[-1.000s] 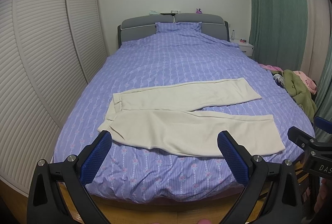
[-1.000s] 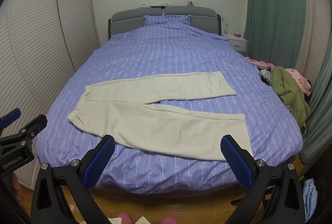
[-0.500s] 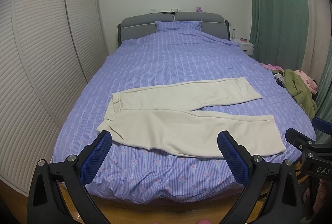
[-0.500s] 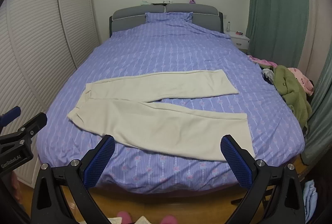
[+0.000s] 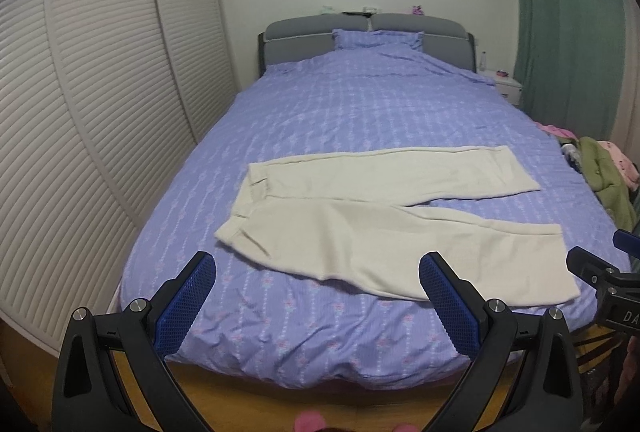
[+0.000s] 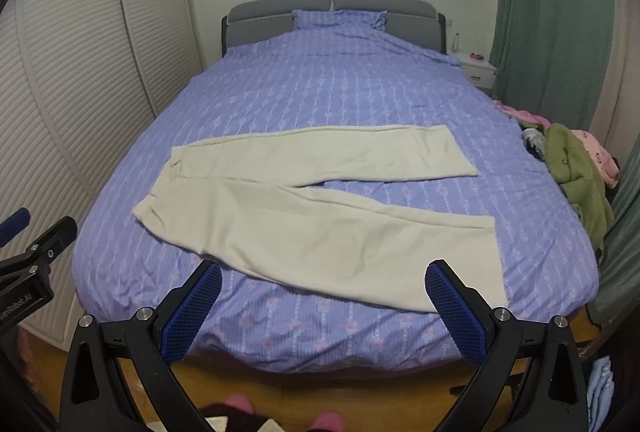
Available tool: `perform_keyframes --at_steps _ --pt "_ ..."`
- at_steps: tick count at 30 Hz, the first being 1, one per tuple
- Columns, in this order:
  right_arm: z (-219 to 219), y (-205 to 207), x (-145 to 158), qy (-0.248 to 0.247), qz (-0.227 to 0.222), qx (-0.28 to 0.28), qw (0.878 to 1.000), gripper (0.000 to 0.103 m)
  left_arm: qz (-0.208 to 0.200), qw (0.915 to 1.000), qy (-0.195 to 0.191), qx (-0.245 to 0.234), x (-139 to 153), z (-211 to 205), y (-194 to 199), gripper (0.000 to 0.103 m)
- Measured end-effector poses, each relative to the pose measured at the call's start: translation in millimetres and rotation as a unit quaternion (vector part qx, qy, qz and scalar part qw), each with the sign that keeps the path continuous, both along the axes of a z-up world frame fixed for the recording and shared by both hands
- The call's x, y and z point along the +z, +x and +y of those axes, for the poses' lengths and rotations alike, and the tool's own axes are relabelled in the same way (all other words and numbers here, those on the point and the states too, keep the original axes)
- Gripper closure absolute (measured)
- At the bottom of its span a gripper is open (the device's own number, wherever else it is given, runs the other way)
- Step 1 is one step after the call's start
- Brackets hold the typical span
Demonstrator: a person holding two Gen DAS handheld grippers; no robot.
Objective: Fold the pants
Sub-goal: 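Lower both grippers to the waistband edge of the cream pants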
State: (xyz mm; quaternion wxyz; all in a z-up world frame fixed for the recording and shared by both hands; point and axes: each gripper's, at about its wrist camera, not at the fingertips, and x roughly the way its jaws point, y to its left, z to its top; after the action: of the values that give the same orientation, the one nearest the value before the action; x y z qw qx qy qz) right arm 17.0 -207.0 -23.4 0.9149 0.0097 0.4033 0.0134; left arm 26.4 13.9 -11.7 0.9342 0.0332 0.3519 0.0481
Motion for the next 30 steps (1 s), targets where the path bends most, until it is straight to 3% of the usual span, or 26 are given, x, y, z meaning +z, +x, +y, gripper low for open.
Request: perform_keyframes --at_steps 6,12,17,25,30 --pt "47.7 36.5 -20.1 0.01 0.011 0.008 1.0 0.0 0.005 1.0 0.003 -0.003 -19.4 53.2 38.9 0.0" --pt "95.4 78.3 -49.4 0.037 0.038 -0.045 0.998 0.0 0.046 0.9981 -0.016 -0.037 -50.5 117.6 103.9 0.0" --pt "137.5 105.8 -91.8 0.031 0.052 -0.079 0.995 0.0 0.088 0.995 -0.003 -0.047 -89.6 151.1 151.9 0.0" --pt "151.7 138.1 -167.4 0.059 0.113 -0.124 0.984 0.0 0.158 0.9869 -0.01 -0.031 -162.2 175.7 193.6 0.0" --pt "142.6 147.0 -216.5 0.082 0.147 -0.174 0.97 0.001 0.195 0.98 -0.027 -0.029 -208.8 178.5 209.1 0.0"
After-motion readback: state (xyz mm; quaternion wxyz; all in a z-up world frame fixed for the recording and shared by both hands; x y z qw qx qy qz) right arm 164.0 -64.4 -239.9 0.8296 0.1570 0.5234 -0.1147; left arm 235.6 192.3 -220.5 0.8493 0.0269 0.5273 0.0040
